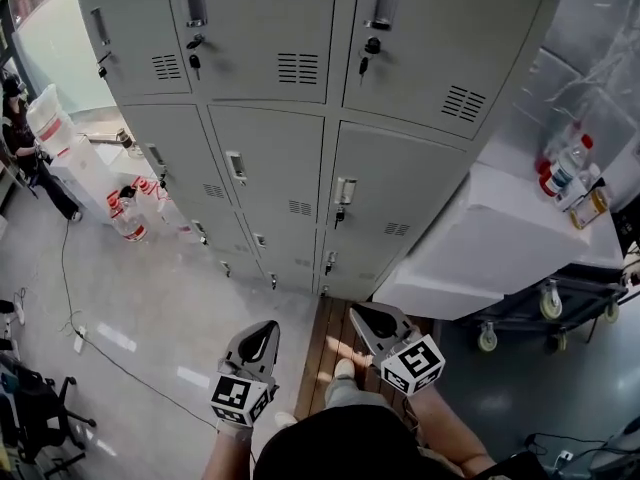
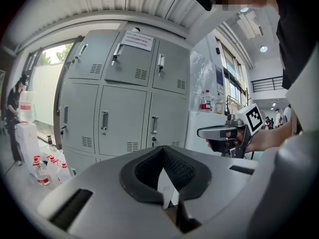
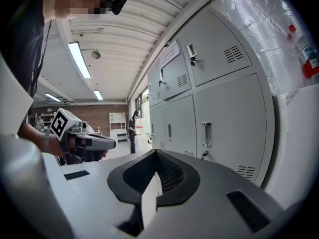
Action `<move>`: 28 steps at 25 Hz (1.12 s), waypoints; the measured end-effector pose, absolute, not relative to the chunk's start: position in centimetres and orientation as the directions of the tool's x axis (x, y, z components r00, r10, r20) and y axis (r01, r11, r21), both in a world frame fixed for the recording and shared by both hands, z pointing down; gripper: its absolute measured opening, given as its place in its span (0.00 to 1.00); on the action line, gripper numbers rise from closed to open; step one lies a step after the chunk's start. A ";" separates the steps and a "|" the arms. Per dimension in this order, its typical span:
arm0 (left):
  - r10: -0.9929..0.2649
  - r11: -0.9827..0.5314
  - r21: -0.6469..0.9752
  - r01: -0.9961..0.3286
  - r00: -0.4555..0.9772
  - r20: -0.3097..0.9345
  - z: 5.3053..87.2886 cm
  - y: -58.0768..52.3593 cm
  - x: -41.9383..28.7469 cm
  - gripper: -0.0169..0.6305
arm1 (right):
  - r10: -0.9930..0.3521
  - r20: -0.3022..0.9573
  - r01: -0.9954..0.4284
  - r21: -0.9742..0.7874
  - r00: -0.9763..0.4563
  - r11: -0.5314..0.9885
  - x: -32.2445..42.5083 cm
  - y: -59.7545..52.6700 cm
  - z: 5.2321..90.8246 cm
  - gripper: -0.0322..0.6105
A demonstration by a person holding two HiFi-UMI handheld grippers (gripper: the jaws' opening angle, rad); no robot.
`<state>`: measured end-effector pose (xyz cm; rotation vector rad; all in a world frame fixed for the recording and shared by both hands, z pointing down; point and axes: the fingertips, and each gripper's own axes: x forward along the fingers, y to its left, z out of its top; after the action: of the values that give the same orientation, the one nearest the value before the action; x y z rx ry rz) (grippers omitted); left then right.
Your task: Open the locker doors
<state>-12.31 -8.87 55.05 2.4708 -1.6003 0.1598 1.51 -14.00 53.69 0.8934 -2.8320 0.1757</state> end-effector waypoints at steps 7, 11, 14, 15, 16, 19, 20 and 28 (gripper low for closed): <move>-0.908 -0.370 0.078 -0.926 0.378 0.180 53.8 -17.3 -7.7 0.05 | -0.561 0.154 -0.574 -0.055 -0.814 0.817 5.5 -22.9 51.3 0.09; -0.921 -0.353 0.068 -0.933 0.359 0.149 52.0 -20.7 -6.2 0.05 | -0.569 0.092 -0.570 0.013 -0.817 0.821 5.9 -26.7 47.4 0.09; -0.924 -0.359 0.071 -0.931 0.365 0.111 50.1 -22.9 -5.5 0.05 | -0.578 0.057 -0.576 0.051 -0.814 0.816 5.7 -28.9 44.4 0.09; -0.925 -0.360 0.070 -0.931 0.365 0.101 49.6 -23.5 -5.5 0.05 | -0.581 0.048 -0.579 0.060 -0.812 0.813 5.5 -29.5 43.5 0.09; -0.927 -0.359 0.064 -0.931 0.364 0.094 49.0 -24.2 -5.5 0.05 | -0.586 0.039 -0.583 0.067 -0.809 0.810 5.4 -30.0 42.7 0.09; -0.928 -0.362 0.030 -0.932 0.364 0.082 47.4 -26.0 -5.6 0.05 | -0.612 0.003 -0.610 0.084 -0.791 0.788 5.1 -31.4 40.0 0.09; -0.927 -0.367 0.022 -0.930 0.368 0.073 46.8 -26.4 -5.7 0.05 | -0.620 -0.013 -0.618 0.094 -0.784 0.780 4.9 -31.8 38.9 0.10; -0.918 -0.397 0.016 -0.918 0.397 0.020 41.7 -29.1 -8.5 0.05 | -0.676 -0.116 -0.686 0.156 -0.727 0.711 3.6 -35.3 29.7 0.10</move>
<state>-8.47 -29.09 41.69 2.6048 -1.7116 0.0122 3.61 -35.34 29.72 1.1761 -2.9519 -0.3007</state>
